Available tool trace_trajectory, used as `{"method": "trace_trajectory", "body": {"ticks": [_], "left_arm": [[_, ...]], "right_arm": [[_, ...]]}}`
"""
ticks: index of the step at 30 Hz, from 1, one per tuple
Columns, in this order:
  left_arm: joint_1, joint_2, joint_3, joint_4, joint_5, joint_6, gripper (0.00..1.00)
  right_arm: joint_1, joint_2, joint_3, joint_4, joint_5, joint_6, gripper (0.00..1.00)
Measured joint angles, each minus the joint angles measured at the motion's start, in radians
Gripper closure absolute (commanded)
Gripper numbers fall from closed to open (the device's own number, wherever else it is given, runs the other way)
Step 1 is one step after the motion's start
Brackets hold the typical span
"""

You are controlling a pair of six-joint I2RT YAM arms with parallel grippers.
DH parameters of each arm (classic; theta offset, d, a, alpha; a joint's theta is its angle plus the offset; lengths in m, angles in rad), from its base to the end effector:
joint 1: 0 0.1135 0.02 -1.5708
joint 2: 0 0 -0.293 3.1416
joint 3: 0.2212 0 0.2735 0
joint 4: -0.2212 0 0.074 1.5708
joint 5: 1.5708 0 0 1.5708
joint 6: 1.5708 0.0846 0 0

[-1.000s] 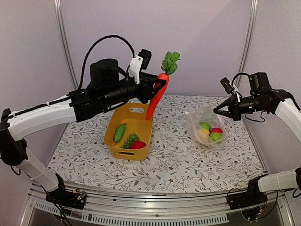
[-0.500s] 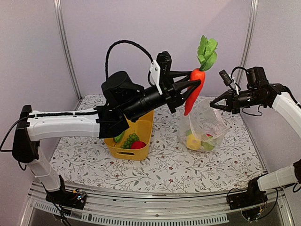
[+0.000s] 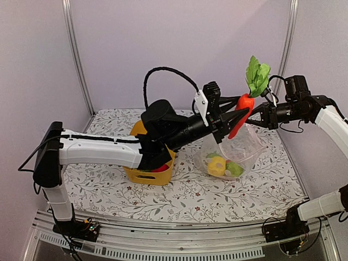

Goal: Place the food in the zip-top bag and seal the zipper
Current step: Place the fake vegetable in the zipper food storage bag, then adjust the zipper food storage bag at the center of the board.

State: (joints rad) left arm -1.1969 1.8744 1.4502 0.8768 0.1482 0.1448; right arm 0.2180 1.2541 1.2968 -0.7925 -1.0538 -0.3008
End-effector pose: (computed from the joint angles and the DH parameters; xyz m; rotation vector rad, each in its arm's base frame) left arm 0.1773 -0.4861 0.4069 0.8383 0.8324 -1.0168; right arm 0.2551 0.1318 0.3843 -1.0222 1.8388 1.1487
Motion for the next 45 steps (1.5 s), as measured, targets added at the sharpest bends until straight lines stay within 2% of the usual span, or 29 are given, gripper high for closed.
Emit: {"method": "trace_trajectory", "body": {"ticks": [2,5,8,10,16,19,23,29,34,39,45], "left_arm": [[0.0,0.013,0.0,0.016,-0.008,0.02,0.98],[0.0,0.034,-0.002,0.031,-0.039,0.051,0.78],[0.0,0.047,-0.027,0.035,-0.085,0.094,0.64],[0.0,0.048,-0.062,0.038,-0.119,0.121,0.59],[0.002,0.048,-0.098,0.017,-0.166,0.151,0.31],[0.002,0.043,-0.098,-0.004,-0.176,0.147,0.24],[0.0,0.021,-0.1,-0.045,-0.183,0.144,0.23],[-0.019,-0.083,-0.106,-0.201,-0.164,0.138,0.33],[-0.043,-0.152,-0.006,-0.499,-0.065,0.113,0.39],[-0.049,-0.159,0.068,-0.795,0.008,0.077,0.33],[-0.083,-0.085,0.164,-1.068,-0.011,0.09,0.31]], "right_arm": [[0.0,0.0,0.0,0.0,0.0,0.006,1.0],[0.0,0.0,0.0,0.0,-0.003,0.01,1.0],[0.0,0.0,0.0,0.002,-0.004,0.013,1.0],[0.0,0.0,0.0,0.006,-0.003,0.015,1.0],[0.0,0.002,0.0,0.015,-0.003,0.025,1.0],[0.001,0.006,0.0,0.017,0.003,0.029,1.0],[0.003,0.006,0.0,0.023,0.01,0.032,1.0],[0.004,0.006,-0.001,0.036,0.046,0.032,1.0],[0.004,0.006,-0.024,0.06,0.085,0.03,1.0],[0.004,0.006,-0.032,0.061,0.106,0.024,1.0],[0.005,0.002,-0.032,0.06,0.119,0.023,1.0]]}}
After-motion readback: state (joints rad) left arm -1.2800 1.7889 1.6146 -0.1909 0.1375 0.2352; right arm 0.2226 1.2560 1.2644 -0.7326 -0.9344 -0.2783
